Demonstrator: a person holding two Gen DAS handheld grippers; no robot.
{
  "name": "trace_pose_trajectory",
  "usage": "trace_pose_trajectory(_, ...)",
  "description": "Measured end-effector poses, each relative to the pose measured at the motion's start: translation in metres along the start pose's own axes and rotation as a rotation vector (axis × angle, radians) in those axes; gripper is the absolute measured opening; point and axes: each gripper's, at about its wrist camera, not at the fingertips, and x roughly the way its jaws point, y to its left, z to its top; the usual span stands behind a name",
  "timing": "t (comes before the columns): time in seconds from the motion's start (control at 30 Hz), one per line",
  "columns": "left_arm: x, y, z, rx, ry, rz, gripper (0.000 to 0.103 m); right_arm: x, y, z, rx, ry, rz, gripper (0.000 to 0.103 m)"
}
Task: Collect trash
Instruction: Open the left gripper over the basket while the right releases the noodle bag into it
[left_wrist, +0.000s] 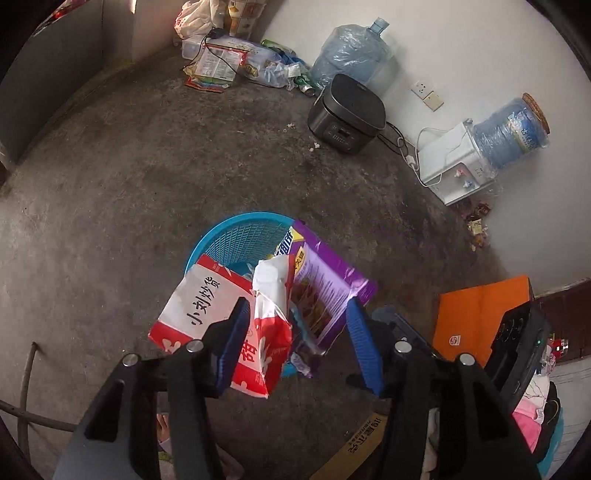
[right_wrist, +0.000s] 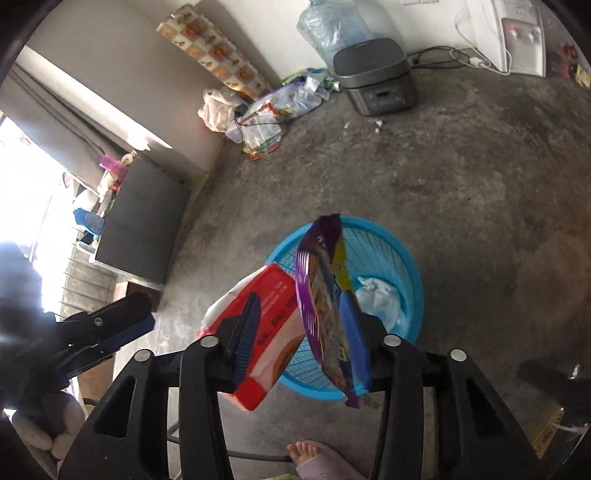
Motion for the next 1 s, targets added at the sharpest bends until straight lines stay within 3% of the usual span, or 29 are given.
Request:
trace_pose_trajectory(0.1, -0.013, 0.005, 0.001, -0.023, -0.013, -0.006, 0.054, 0.006, -0.017, -0.003, 0.053, 0.036, -0.022, 0.048)
trace_pose_trajectory(0.23, -0.05, 0.0, 0.007, 0.021, -0.084, 0.01, 0.055, -0.014, -0.025, -0.011, 0.086, 0.004, 0.0, 0.048)
trace_pose_trajectory(0.53, -0.181, -0.021, -0.01, 0.115, -0.277, -0.012, 0.06, -0.042, -0.02, -0.016, 0.058, -0.037, 0.023, 0.048)
trace_pose_trajectory(0.73, -0.285, -0.002, -0.069, 0.133, -0.389, 0.005, 0.066, -0.038, -0.001, -0.021, -0.024, -0.015, 0.04, 0.048)
trace_pose_trajectory(0.83, -0.335, 0.024, -0.113, 0.112, -0.453, 0.052, 0.068, -0.012, 0.012, -0.022, -0.097, 0.055, -0.006, 0.048)
trace_pose_trajectory(1.0, -0.408, 0.09, -0.202, -0.031, -0.589, 0.132, 0.071, 0.067, 0.021, -0.027, -0.19, 0.241, -0.103, 0.042)
